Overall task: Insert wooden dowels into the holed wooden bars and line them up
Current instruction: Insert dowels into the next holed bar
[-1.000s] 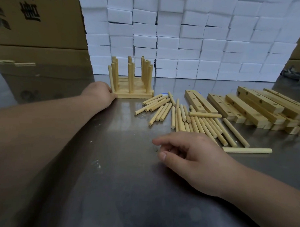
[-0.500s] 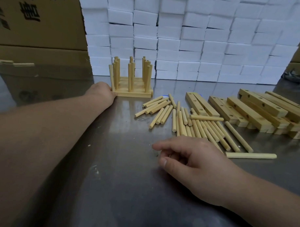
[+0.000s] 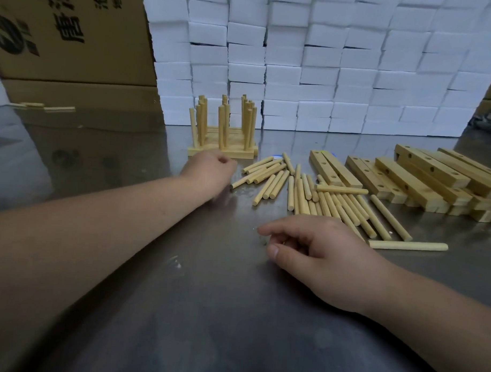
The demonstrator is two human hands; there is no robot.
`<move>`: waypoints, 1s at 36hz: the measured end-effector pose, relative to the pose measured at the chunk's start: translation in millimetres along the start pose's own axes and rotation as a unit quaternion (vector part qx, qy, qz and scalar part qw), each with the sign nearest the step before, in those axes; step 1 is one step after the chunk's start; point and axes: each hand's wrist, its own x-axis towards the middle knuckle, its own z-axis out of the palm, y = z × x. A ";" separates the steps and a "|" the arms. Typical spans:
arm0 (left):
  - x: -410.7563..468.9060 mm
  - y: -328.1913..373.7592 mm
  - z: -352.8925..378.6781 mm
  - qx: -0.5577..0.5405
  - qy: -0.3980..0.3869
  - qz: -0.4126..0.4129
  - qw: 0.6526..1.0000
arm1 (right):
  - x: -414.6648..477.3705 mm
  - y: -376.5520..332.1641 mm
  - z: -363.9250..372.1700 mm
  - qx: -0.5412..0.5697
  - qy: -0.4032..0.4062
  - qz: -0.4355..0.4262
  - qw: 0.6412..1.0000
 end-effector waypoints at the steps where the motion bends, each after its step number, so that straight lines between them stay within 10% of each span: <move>1: -5.1 2.5 2.8 -0.001 -0.010 -0.006 1.000 | -0.3 -0.4 -0.5 -0.004 -0.001 -0.002 1.000; 11: -23.9 18.5 -10.8 0.190 -0.029 -0.014 0.981 | -0.1 0.7 -22.9 -0.067 0.134 0.056 0.987; 21: -69.5 42.2 -27.1 -0.291 0.051 -0.166 0.941 | 17.7 59.9 -74.0 -0.184 0.174 0.322 0.912; 36: -127.9 53.1 -8.6 -0.402 0.027 -0.115 0.908 | 15.0 60.9 -82.6 -0.278 0.137 0.392 0.866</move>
